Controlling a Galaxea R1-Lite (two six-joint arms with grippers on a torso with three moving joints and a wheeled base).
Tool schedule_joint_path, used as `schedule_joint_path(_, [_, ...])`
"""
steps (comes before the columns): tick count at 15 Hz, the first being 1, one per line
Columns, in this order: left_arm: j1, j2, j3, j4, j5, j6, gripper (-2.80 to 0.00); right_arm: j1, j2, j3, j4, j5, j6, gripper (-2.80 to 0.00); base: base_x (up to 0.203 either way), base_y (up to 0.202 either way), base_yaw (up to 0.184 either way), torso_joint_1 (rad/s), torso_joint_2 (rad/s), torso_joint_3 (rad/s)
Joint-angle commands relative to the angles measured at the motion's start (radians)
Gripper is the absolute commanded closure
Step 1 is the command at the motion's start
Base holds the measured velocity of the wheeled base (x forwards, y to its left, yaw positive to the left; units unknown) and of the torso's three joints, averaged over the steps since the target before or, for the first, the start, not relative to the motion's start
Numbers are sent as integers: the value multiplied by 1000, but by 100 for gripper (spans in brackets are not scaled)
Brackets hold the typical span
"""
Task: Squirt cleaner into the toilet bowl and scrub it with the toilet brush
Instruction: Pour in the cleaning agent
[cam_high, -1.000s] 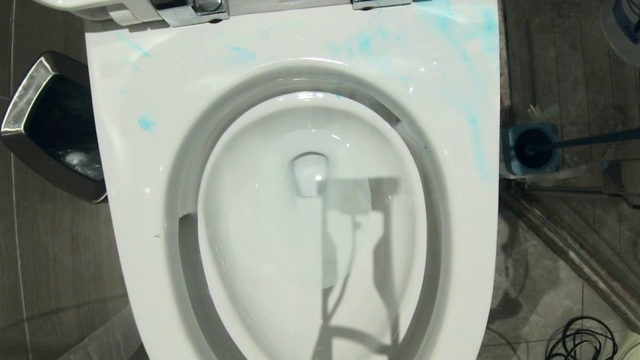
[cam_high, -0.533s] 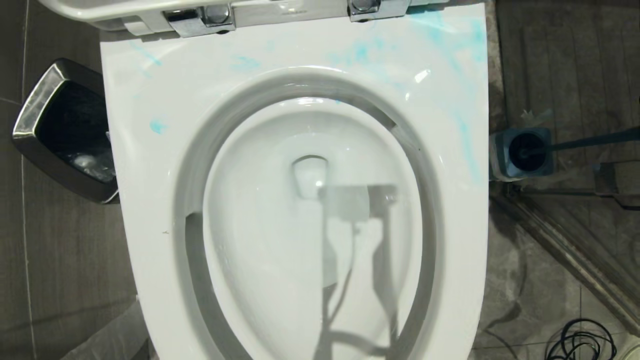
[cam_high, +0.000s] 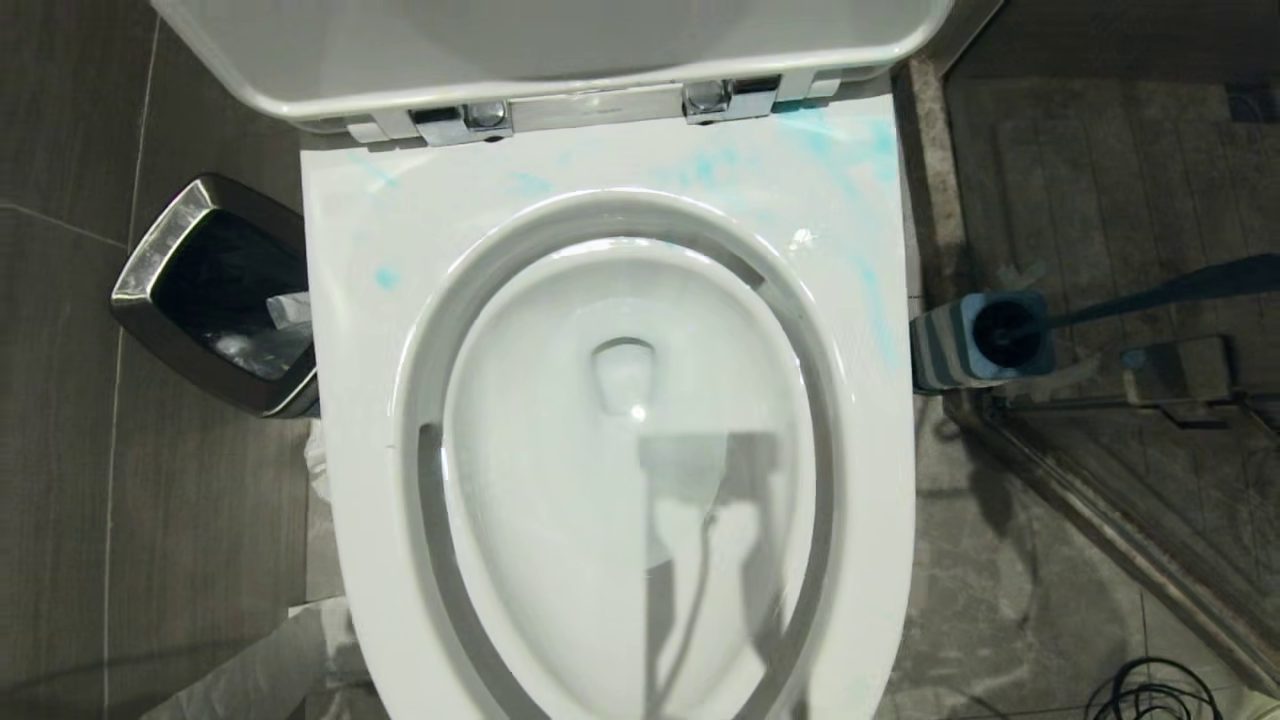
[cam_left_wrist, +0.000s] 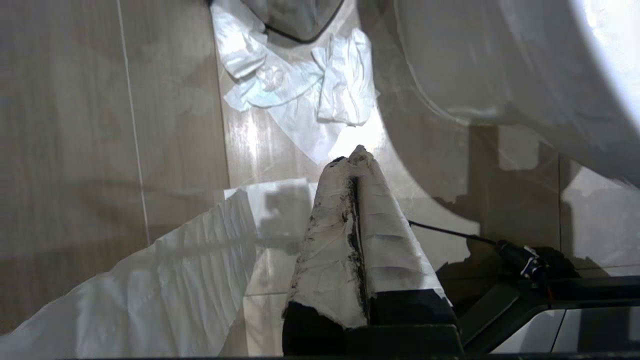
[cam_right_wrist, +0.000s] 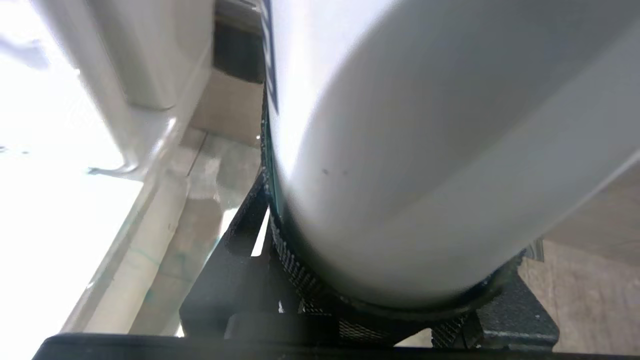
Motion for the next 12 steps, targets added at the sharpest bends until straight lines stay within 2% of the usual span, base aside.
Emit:
schedule_joint_path(1, [0,2,2,-2,0,1,0,1,-12,6,49,3,-3,0,0,0,0,-2,4,203])
schedule_joint_path(12, [1,2,1,-2,-1,7,0,2,5,6,58,23,-4,0,0,0,0,2,2,202])
